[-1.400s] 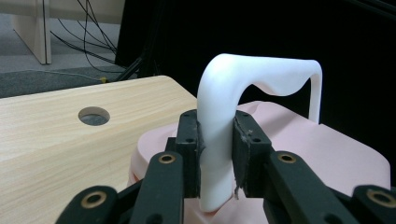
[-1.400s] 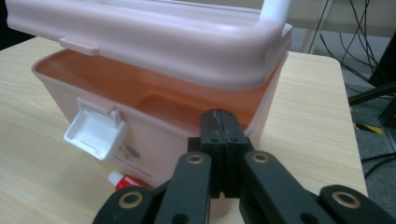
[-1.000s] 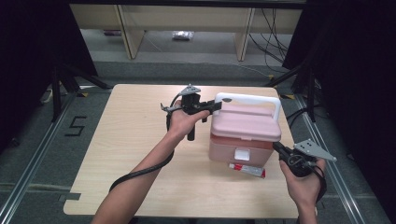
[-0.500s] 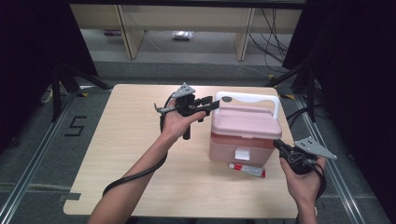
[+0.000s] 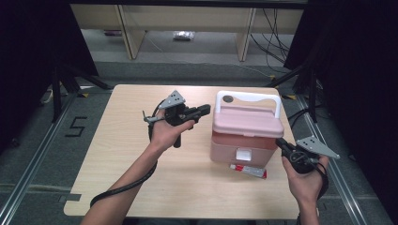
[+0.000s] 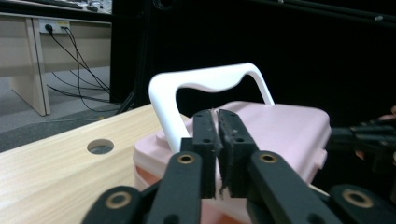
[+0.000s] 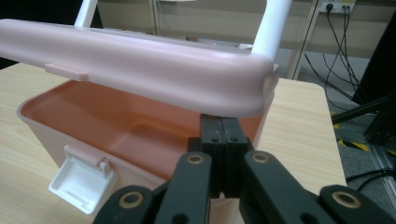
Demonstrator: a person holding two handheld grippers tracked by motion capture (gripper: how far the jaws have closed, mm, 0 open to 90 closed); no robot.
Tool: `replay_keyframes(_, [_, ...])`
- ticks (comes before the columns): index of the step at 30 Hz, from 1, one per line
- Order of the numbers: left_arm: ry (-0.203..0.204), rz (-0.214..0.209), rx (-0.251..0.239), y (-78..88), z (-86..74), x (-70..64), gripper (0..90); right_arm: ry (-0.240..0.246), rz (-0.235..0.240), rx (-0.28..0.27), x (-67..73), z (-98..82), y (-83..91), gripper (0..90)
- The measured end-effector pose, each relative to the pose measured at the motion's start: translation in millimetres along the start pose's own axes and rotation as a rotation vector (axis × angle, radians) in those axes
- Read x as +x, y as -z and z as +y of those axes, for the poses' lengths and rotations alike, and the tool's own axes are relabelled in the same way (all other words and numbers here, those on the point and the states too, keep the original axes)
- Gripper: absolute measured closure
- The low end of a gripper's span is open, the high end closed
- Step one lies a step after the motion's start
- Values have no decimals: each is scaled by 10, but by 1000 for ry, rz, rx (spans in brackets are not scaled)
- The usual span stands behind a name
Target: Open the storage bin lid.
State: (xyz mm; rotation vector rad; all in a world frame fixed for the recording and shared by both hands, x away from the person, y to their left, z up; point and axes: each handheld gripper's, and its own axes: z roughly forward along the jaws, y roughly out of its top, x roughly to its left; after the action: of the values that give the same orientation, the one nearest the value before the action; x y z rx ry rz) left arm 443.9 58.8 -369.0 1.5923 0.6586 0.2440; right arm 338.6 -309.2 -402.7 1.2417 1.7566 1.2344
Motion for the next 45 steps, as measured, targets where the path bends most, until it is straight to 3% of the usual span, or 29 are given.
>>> replay_keyframes(3, [-5,-13,16,60,-52,-29,895,-12,-10,7,8,7,3,900])
replay_keyframes(6, [-17,-21,25,110,-116,-68,896,5,-15,0,-5,21,-4,900])
replay_keyframes(9, [-45,-32,27,162,-174,-127,896,-15,-11,2,9,36,5,900])
replay_keyframes(10, [-46,-38,26,176,-198,-151,896,8,-14,-11,-7,42,-4,900])
replay_keyframes(11, [-53,-46,28,186,-221,-175,897,2,-11,-9,-5,46,-5,900])
replay_keyframes(17, [-136,-93,45,196,-350,-333,896,-1,-19,-8,-2,75,1,900])
replay_keyframes(26, [-218,-170,62,50,-601,-523,895,-16,-18,-12,-1,86,-13,900])
replay_keyframes(27, [-226,-182,65,24,-642,-541,895,6,-23,-16,-17,91,-14,900])
replay_keyframes(30, [-237,-196,73,-38,-717,-569,895,9,-37,-32,-17,102,-24,900])
replay_keyframes(31, [-238,-198,73,-56,-736,-580,895,-10,-36,-26,0,105,-20,900])
replay_keyframes(32, [-243,-203,72,-75,-752,-589,895,18,-36,-33,-18,113,-27,900])
replay_keyframes(36, [-252,-218,74,-137,-795,-630,895,0,-25,-22,-10,130,-24,900])
replay_keyframes(37, [-267,-231,75,-197,-829,-667,895,16,-36,-27,-18,139,-24,900])
replay_keyframes(45, [-300,-263,77,-433,-917,-756,894,9,-36,-32,-16,145,-28,900])
